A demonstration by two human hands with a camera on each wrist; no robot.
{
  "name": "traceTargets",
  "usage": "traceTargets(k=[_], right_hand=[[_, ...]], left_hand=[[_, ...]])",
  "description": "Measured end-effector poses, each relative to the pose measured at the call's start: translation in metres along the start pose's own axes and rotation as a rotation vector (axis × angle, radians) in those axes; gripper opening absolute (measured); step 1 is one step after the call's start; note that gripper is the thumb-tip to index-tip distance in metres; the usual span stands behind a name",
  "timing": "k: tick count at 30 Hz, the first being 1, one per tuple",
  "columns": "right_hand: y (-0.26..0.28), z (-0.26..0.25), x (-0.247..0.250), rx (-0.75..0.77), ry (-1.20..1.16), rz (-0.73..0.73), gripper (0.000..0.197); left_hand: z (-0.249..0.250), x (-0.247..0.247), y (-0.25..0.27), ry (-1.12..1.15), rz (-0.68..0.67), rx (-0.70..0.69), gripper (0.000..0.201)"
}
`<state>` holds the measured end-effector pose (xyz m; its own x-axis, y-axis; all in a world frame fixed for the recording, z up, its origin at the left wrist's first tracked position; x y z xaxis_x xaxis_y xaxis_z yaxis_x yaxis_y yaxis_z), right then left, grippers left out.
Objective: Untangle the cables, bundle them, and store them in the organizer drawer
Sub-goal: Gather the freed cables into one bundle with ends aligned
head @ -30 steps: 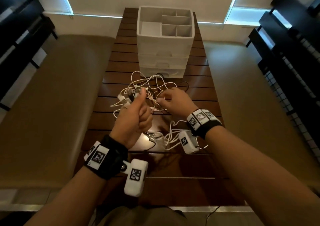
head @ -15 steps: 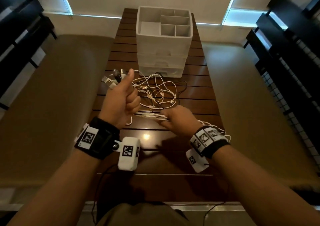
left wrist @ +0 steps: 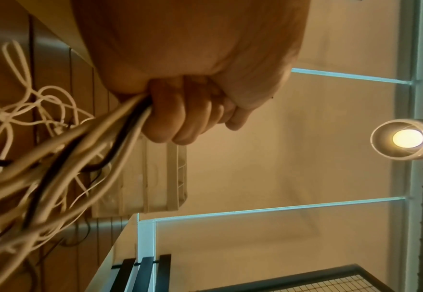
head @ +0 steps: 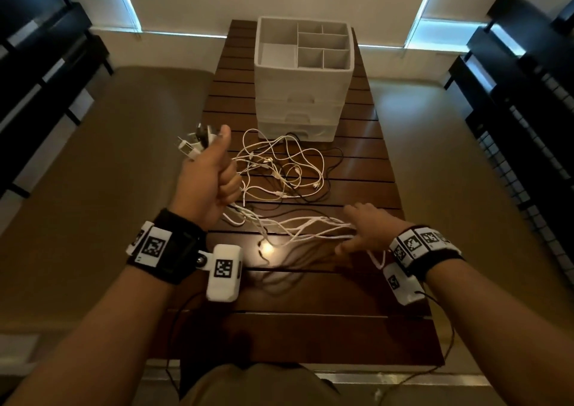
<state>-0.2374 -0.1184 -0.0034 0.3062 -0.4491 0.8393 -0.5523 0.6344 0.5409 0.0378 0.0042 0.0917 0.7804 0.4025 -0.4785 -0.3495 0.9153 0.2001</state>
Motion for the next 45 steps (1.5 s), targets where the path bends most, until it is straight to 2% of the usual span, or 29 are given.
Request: traceTargets(k=[2, 4, 6, 7, 10, 11, 14, 16, 19, 22, 24, 26, 27, 28, 31, 33, 36, 38, 39, 41, 43, 45], right_hand=[[0.002, -0.024, 0.020, 0.078, -0.061, 0.029, 0.108], [0.008, -0.064, 0.045, 0.240, -0.181, 0.175, 0.111], [0.014, -0.109, 0.057, 0.410, -0.346, 0.243, 0.093], [0.015, -0.125, 0.057, 0.446, -0.460, 0.242, 0.075], [0.003, -0.142, 0.050, 0.391, -0.773, 0.235, 0.017], [-0.001, -0.141, 0.046, 0.369, -0.774, 0.273, 0.013], [-0.004, -0.138, 0.040, 0.348, -0.568, 0.500, 0.031], [-0.003, -0.140, 0.036, 0.362, -0.475, 0.557, 0.030], [-0.009, -0.140, 0.023, 0.391, -0.511, 0.530, 0.032], [-0.007, -0.142, 0.006, 0.416, -0.422, 0.470, 0.051], [-0.006, -0.143, 0.006, 0.476, -0.517, 0.309, 0.047], [-0.012, -0.133, 0.013, 0.491, -0.740, 0.022, 0.044], [-0.018, -0.123, 0.020, 0.471, -0.792, -0.043, 0.043], [-0.028, -0.111, 0.029, 0.430, -0.801, -0.010, 0.040], [-0.067, -0.074, 0.052, 0.198, -0.743, 0.326, 0.019], [-0.092, -0.066, 0.056, 0.074, -0.601, 0.434, 0.014], [-0.119, -0.063, 0.050, -0.118, -0.439, 0.446, 0.012], [-0.131, -0.062, 0.035, -0.216, -0.389, 0.338, 0.028], [-0.135, -0.063, 0.026, -0.225, -0.344, 0.269, 0.032], [-0.139, -0.064, 0.013, -0.224, -0.315, 0.237, 0.024], [-0.138, -0.061, 0.012, -0.219, -0.434, 0.327, 0.012], [-0.132, -0.058, 0.024, -0.165, -0.643, 0.495, 0.012]], left_hand=[[-0.013, -0.008, 0.003, -0.010, -0.011, 0.004, 0.055], [-0.025, -0.019, 0.004, -0.034, -0.048, -0.009, 0.051], [-0.034, -0.031, 0.004, -0.055, -0.106, -0.043, 0.047], [-0.036, -0.036, 0.004, -0.065, -0.125, -0.057, 0.046], [-0.033, -0.044, 0.005, -0.062, -0.147, -0.059, 0.046], [-0.031, -0.046, 0.005, -0.044, -0.147, -0.043, 0.047], [-0.030, -0.047, 0.005, 0.027, -0.084, 0.016, 0.054], [-0.033, -0.049, 0.006, 0.058, -0.013, 0.038, 0.057], [-0.045, -0.046, 0.005, 0.059, 0.055, 0.063, 0.056], [-0.059, -0.034, 0.002, 0.021, 0.074, 0.129, 0.055], [-0.066, -0.021, 0.001, -0.021, 0.094, 0.171, 0.055], [-0.069, -0.004, -0.001, -0.049, 0.116, 0.185, 0.052], [-0.071, 0.005, -0.001, -0.061, 0.125, 0.189, 0.050], [-0.073, 0.013, -0.001, -0.070, 0.135, 0.196, 0.048], [-0.079, 0.028, 0.006, -0.079, 0.173, 0.228, 0.042], [-0.082, 0.028, 0.010, -0.075, 0.180, 0.239, 0.045], [-0.084, 0.030, 0.010, -0.070, 0.190, 0.235, 0.047], [-0.085, 0.031, 0.008, -0.074, 0.179, 0.236, 0.046], [-0.085, 0.031, 0.007, -0.085, 0.170, 0.235, 0.046], [-0.087, 0.032, 0.005, -0.110, 0.150, 0.235, 0.047], [-0.087, 0.031, 0.004, -0.128, 0.140, 0.237, 0.047], [-0.089, 0.030, 0.002, -0.139, 0.147, 0.234, 0.049]])
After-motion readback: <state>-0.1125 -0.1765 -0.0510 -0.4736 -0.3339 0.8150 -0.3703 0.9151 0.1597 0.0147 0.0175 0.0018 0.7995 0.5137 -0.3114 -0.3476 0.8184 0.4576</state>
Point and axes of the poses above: each hand's wrist, its own y-axis away from the middle knuckle, its own x-axis out of the back of the hand, z = x × y, the point moved 5 cm from there along -y, towards the middle knuckle, and after that the axes turned 4 degrees about y, right-handed, at the moved point
